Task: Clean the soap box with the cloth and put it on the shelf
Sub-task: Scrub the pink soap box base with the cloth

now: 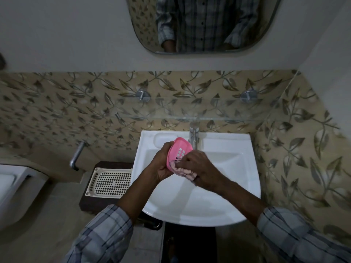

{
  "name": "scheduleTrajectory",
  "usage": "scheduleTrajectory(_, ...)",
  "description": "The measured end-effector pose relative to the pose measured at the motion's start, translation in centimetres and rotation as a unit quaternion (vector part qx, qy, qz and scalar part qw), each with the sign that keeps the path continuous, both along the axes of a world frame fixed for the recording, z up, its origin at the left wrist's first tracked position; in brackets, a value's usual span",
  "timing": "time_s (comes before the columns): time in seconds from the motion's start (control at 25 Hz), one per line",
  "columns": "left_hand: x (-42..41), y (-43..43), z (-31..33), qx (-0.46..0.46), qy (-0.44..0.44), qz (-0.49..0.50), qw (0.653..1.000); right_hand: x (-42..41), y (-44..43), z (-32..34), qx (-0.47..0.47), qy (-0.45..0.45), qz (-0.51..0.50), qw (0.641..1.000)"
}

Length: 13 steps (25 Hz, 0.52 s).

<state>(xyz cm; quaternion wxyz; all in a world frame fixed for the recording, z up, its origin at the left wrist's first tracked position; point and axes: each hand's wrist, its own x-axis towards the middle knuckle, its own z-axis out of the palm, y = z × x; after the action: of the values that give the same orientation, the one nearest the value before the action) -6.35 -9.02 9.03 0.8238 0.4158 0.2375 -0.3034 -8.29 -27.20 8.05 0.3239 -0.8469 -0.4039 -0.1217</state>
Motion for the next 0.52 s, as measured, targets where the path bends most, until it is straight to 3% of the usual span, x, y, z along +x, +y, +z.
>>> scheduleTrajectory(0.12, -0.2, 0.4, 0.0, -0.017, 0.007, -0.012, 1.0, 0.7, -1.3, 0.0, -0.01, -0.012, -0.038, 0.999)
scheduleTrajectory(0.24, -0.3, 0.6, -0.2, -0.024, 0.019, -0.019, 0.999, 0.5, -0.7, -0.3, -0.045, -0.06, 0.024, 0.997)
scheduleTrajectory(0.52, 0.2, 1.5, 0.8, -0.005, 0.023, -0.03, 0.999, 3.0, -1.2, 0.5, -0.087, -0.105, 0.001, 0.991)
